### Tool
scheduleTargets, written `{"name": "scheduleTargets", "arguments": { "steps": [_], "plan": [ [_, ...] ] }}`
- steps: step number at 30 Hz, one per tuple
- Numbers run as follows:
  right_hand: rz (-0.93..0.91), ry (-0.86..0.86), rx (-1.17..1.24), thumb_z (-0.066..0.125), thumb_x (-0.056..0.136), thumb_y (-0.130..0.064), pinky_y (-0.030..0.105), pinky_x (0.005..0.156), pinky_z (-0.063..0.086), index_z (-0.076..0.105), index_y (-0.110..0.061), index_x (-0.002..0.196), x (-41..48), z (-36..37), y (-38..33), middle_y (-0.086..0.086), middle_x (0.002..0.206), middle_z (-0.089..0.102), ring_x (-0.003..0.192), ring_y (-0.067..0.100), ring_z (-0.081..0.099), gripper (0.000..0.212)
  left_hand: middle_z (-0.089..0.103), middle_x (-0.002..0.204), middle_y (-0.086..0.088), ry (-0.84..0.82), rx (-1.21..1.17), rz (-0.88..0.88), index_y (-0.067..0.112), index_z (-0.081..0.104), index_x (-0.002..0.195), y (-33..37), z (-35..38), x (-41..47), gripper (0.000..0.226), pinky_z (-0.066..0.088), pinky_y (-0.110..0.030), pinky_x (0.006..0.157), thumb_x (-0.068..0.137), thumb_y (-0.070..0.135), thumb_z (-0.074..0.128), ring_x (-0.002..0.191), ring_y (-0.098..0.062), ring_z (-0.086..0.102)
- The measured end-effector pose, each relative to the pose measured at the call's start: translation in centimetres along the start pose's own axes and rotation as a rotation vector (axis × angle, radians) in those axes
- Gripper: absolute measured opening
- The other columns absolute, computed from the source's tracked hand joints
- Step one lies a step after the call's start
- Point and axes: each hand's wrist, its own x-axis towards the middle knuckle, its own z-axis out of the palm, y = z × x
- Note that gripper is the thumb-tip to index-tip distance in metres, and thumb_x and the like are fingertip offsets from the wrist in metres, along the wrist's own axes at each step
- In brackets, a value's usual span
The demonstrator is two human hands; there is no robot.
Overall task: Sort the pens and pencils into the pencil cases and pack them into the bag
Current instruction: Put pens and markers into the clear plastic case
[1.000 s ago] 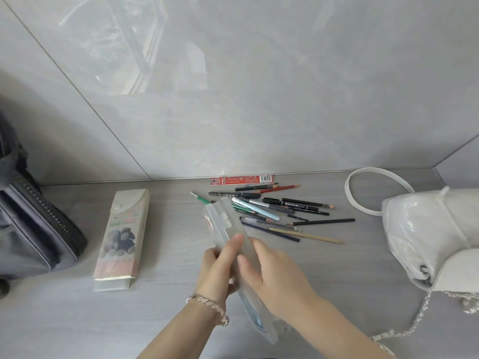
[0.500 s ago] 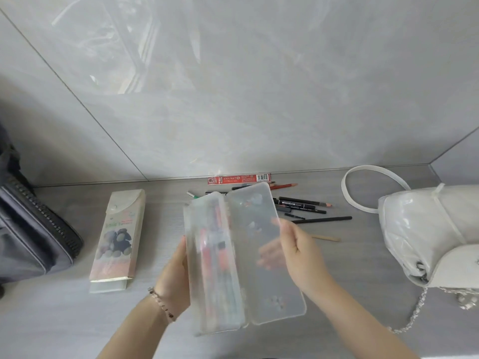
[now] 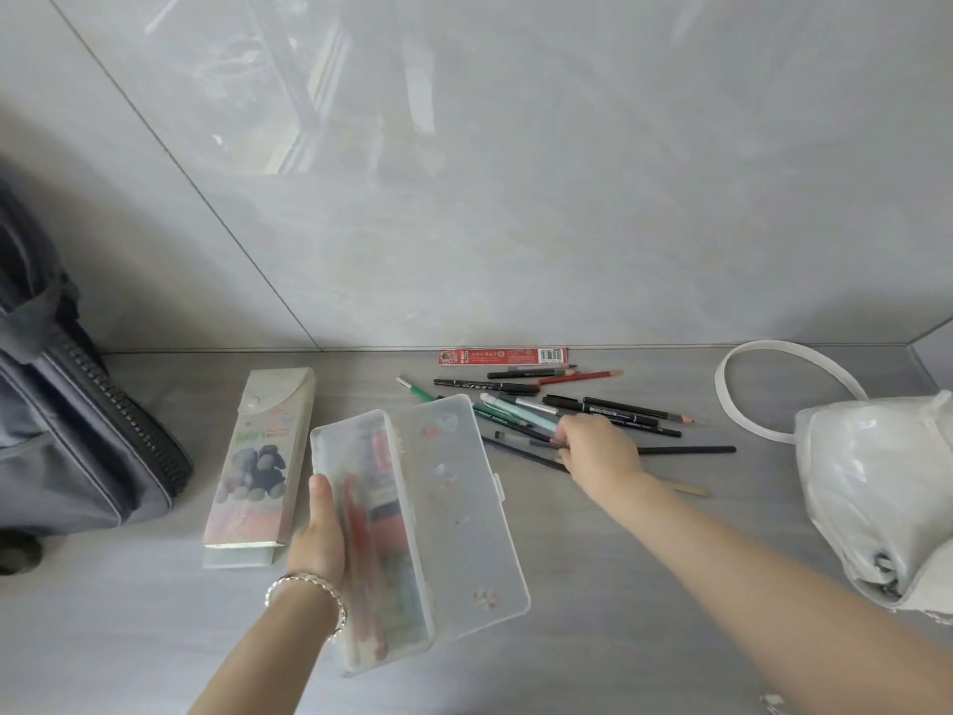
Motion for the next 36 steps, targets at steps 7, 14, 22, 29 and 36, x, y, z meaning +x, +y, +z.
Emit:
{"name": "scheduleTargets", "arguments": {
  "steps": [7,14,22,29,36],
  "plan": [
    [-0.233,-0.09,-0.244,0.045,0.09,-0.014,0.035,0.069,0.039,0.052,-0.005,0.118,0.5,-0.8,-0.1,0.012,0.115,0.052,0.098,0.032,0.056,0.03,0.033,0.149,-0.011,0.06,-0.057,0.045,0.011,0.034,0.142,0.3,-0.1,-0.2,0.059,0.021,-0.036,0.112,0.097,0.047,0.024,0.137,-0.029,0.03],
    [-0.079,-0.033,-0.122,0.042,0.096,-0.023,0.033,0.066,0.039,0.051,-0.006,0.112,2.2,-0.7,-1.2,0.012,0.112,0.055,0.095,0.032,0.059,0.025,0.042,0.142,-0.014,0.078,-0.097,-0.059,0.005,0.04,0.137,0.6,0.7,-0.8,0.064,0.033,-0.033,0.093,0.094,0.051,0.028,0.129,-0.03,0.041],
    [0.034,0.015,0.118,0.047,0.092,-0.024,0.033,0.06,0.039,0.054,-0.005,0.089,2.0,-1.3,-2.3,0.013,0.094,0.055,0.076,0.032,0.058,0.021,0.052,0.125,-0.013,0.007,-0.071,-0.049,0.008,0.047,0.133,0.9,1.3,-1.5,0.06,0.031,-0.026,0.08,0.096,0.049,0.025,0.102,-0.025,0.048],
    [-0.135,-0.141,0.535,0.057,0.086,-0.027,0.017,0.044,0.032,0.053,-0.015,0.069,-7.1,-4.4,-8.1,-0.007,0.059,0.05,0.049,0.009,0.041,0.021,0.06,0.091,-0.007,-0.009,-0.064,-0.052,0.007,0.055,0.114,0.4,3.4,-1.5,0.058,0.041,-0.029,0.068,0.094,0.053,0.024,0.078,-0.025,0.055],
    [-0.178,-0.187,0.368,0.053,0.089,-0.043,0.026,0.057,0.032,0.045,-0.022,0.085,-9.8,-3.2,-8.7,-0.003,0.075,0.048,0.065,0.014,0.043,0.023,0.063,0.107,-0.013,-0.009,-0.125,-0.051,0.012,0.054,0.116,0.8,4.6,-1.9,0.059,0.046,-0.038,0.089,0.091,0.058,0.026,0.098,-0.03,0.06]
  ]
}}
